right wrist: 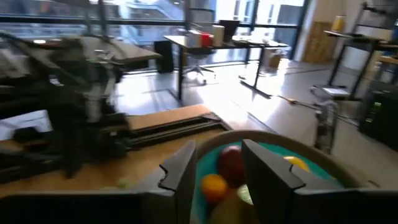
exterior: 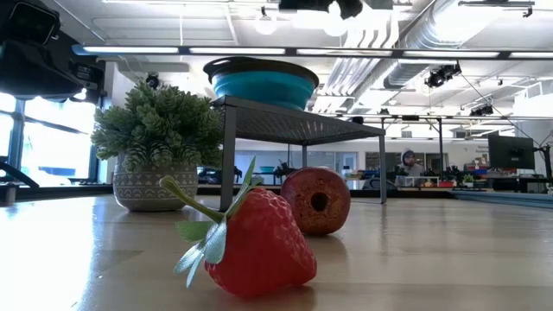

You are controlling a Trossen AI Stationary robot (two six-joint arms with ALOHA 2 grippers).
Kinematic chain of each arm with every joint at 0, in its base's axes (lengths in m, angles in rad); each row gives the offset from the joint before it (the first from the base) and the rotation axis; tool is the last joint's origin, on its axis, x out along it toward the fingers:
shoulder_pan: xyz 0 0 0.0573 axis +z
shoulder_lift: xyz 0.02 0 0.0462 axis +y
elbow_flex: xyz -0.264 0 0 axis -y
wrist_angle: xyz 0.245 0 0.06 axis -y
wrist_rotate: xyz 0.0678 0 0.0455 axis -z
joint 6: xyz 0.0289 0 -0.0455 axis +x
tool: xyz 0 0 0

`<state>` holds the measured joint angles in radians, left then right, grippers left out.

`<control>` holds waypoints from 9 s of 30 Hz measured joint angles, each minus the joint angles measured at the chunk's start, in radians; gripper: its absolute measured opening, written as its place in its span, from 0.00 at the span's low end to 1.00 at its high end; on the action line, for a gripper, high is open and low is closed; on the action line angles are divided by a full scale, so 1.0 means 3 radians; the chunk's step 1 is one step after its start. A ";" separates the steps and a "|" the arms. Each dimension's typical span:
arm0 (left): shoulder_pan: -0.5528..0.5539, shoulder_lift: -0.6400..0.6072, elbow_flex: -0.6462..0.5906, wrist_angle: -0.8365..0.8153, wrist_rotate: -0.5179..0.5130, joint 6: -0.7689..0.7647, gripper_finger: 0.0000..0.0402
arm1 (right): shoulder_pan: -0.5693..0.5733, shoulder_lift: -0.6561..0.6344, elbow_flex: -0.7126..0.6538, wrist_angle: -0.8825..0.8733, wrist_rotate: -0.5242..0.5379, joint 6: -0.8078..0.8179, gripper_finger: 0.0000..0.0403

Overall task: Pick & Place Fruit
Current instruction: Put the pomegranate into the blue strainer bowl on the shelf, then put the strawberry into the blue strainer bowl on the shelf

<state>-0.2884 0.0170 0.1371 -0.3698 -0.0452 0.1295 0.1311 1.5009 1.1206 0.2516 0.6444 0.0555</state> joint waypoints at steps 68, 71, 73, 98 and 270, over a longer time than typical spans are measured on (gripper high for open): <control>0.0000 0.0000 0.0000 0.0004 0.0001 -0.0007 0.00 | 0.0863 0.1356 0.1330 -0.2962 -0.1851 0.0515 0.26; 0.0000 0.0000 0.0000 0.0004 0.0001 -0.0009 0.00 | 0.0858 0.1356 0.1330 -0.2967 -0.1786 0.0493 0.29; 0.0001 0.0001 0.0000 0.0004 0.0001 -0.0009 0.00 | 0.0849 0.1356 0.1330 -0.2965 -0.1724 0.0459 0.35; 0.0000 0.0000 0.0000 0.0000 0.0002 -0.0019 0.00 | 0.0821 0.1900 0.1322 -0.2520 -0.2152 0.0324 0.75; -0.0001 0.0000 0.0000 -0.0018 0.0000 0.0071 0.00 | 0.0757 0.0205 0.0982 -0.1739 -0.0826 0.0369 0.70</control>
<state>-0.2886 0.0170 0.1371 -0.3751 -0.0452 0.1509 0.3583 1.5625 1.4151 -0.2700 0.3966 0.1663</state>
